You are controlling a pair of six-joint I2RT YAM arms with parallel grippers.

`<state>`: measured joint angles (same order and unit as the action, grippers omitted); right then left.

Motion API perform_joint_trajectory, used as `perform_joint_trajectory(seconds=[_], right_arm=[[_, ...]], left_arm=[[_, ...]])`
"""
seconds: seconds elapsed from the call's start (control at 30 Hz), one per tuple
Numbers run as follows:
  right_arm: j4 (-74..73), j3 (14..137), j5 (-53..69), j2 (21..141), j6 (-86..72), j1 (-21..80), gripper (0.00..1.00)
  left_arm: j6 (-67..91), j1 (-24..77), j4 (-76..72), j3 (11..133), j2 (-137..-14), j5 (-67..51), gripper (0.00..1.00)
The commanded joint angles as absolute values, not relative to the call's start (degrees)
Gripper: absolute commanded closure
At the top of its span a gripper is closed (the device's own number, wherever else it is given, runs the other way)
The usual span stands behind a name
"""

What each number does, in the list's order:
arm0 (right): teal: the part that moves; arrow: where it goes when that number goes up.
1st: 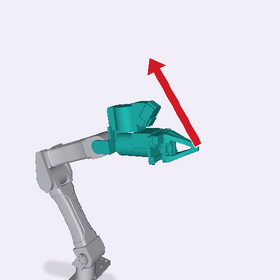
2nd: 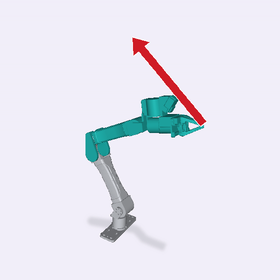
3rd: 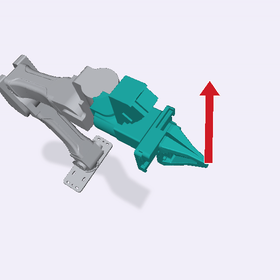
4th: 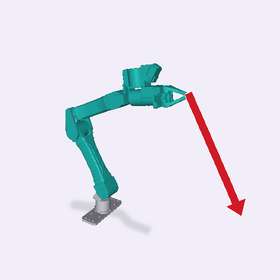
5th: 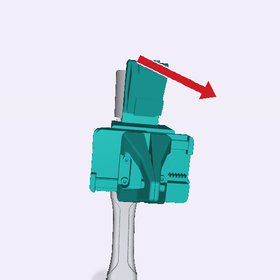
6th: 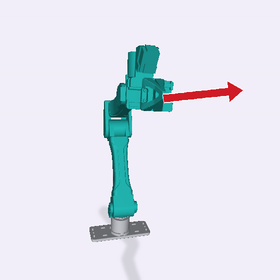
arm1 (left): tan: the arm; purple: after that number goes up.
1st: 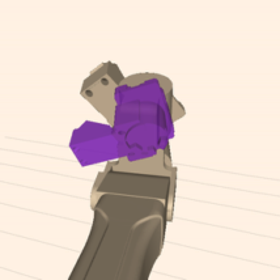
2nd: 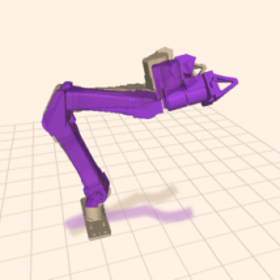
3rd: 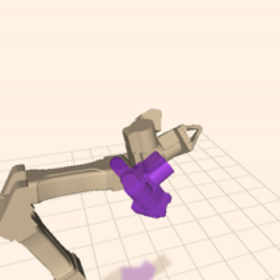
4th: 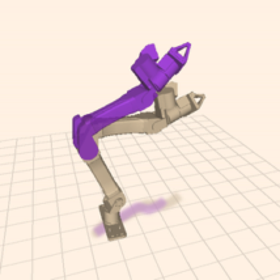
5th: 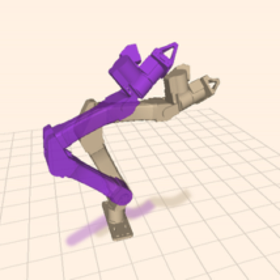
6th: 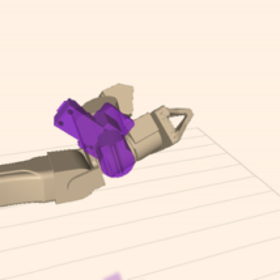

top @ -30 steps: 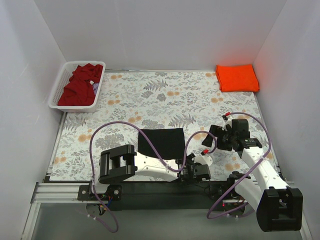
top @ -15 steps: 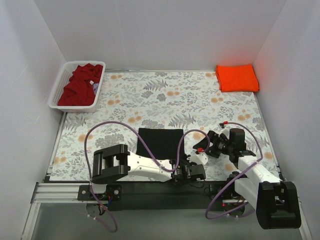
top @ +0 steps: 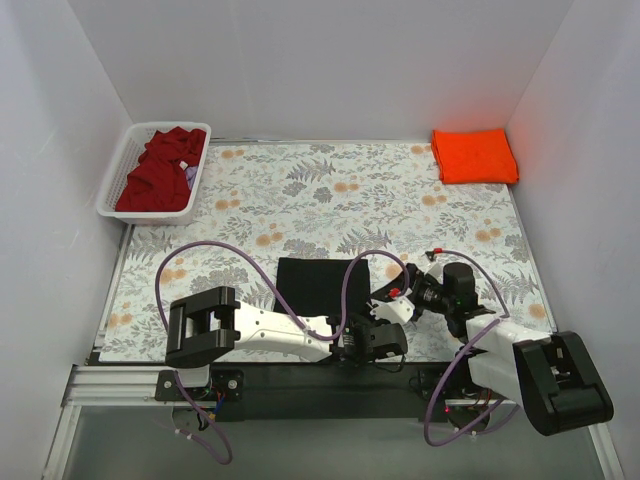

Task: Fold and stack the t-shirts
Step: Neatly place the folded tshirt to the corner

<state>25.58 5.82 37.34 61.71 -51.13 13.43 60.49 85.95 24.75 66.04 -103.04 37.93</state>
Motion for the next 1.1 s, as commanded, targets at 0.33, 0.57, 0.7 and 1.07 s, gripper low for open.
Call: perform_joint_trajectory(seconds=[0.33, 0.57, 0.7, 1.07], right_arm=[[39.5, 8.0, 28.6, 75.8, -61.3, 29.8, 0.17], [39.6, 11.1, 27.5, 79.0, -59.0, 33.0, 0.52], [39.3, 11.7, 27.8, 80.1, -57.0, 33.0, 0.84], [27.6, 19.1, 29.7, 84.7, -44.3, 32.5, 0.99]], left_arm=[[62.6, 85.3, 21.4, 66.7, -100.8, 40.0, 1.00], [63.7, 85.3, 20.6, 67.5, -101.7, 39.5, 1.00], [64.2, 85.3, 20.2, 67.8, -102.0, 39.3, 0.94], [63.1, 84.2, 20.9, 71.4, -98.6, 35.2, 0.47]])
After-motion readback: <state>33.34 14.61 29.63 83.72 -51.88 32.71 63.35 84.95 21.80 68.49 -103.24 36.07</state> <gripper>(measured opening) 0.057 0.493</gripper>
